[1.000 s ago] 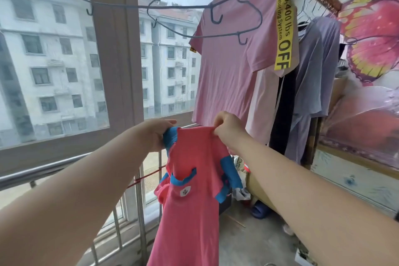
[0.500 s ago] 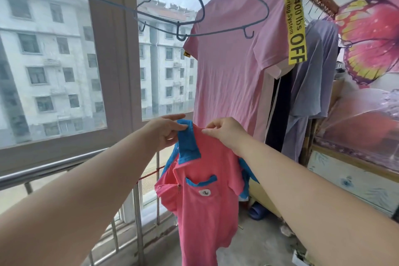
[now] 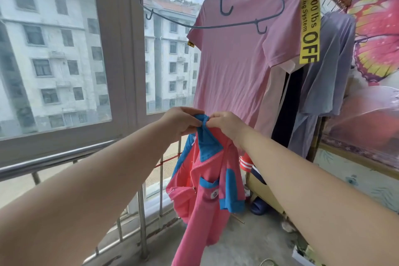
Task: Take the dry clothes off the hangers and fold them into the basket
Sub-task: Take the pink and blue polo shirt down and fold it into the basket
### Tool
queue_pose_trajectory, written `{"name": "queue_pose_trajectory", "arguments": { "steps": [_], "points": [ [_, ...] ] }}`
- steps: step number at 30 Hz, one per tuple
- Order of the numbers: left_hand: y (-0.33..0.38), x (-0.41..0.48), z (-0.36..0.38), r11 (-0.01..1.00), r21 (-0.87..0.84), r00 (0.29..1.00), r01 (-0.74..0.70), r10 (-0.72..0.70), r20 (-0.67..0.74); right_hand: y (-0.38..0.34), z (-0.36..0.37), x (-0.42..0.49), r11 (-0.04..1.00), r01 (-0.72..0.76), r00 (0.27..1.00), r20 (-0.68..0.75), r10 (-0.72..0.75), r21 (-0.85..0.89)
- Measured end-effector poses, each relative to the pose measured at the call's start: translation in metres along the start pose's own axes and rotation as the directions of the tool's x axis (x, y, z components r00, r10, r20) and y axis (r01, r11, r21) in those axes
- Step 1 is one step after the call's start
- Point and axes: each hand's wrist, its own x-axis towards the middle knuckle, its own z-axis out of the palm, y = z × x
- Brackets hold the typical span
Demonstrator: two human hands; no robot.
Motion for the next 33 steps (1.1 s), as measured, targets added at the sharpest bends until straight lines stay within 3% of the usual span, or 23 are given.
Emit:
{"name": "queue_pose_trajectory", "arguments": {
  "steps": [4,7,10,14,17,20,24,33],
  "points": [
    [-0.007,-0.002,-0.018,0.999,0.037,0.998,-0.028,0.026,0.058,0.007,-0.003,0.007,0.996,0.088,0.995,-0.036,-0.088,-0.01],
    [-0.022,0.002,-0.034,0.948,0.313,0.989,0.048,-0.088,0.116,0.005,-0.005,0.009,0.983,0.131,0.991,-0.009,-0.131,0.128],
    [-0.05,0.006,-0.036,0.732,0.673,0.937,0.101,-0.297,0.183,0.004,-0.007,0.013,0.968,0.135,0.99,-0.004,-0.138,0.213],
    [-0.084,0.01,-0.028,0.484,0.875,0.975,-0.024,-0.183,0.128,-0.001,-0.01,0.013,0.952,0.156,0.986,0.018,-0.167,0.264],
    [-0.085,0.013,-0.034,0.449,0.893,0.998,-0.002,-0.057,0.03,-0.003,-0.018,0.011,0.974,0.175,0.984,0.011,-0.179,0.145],
    [-0.071,0.019,-0.052,0.478,0.876,0.991,0.058,0.082,-0.11,0.005,-0.027,0.01,0.99,0.141,0.99,0.003,-0.141,-0.026],
    [-0.052,0.023,-0.069,0.578,0.812,0.989,0.084,0.051,-0.138,0.025,-0.033,0.009,0.986,0.04,0.999,0.024,-0.037,-0.162],
    [-0.03,0.018,-0.072,0.337,0.935,0.983,0.114,0.097,-0.155,0.039,-0.038,0.0,0.979,-0.042,0.99,0.123,0.068,-0.199]
  ]
}}
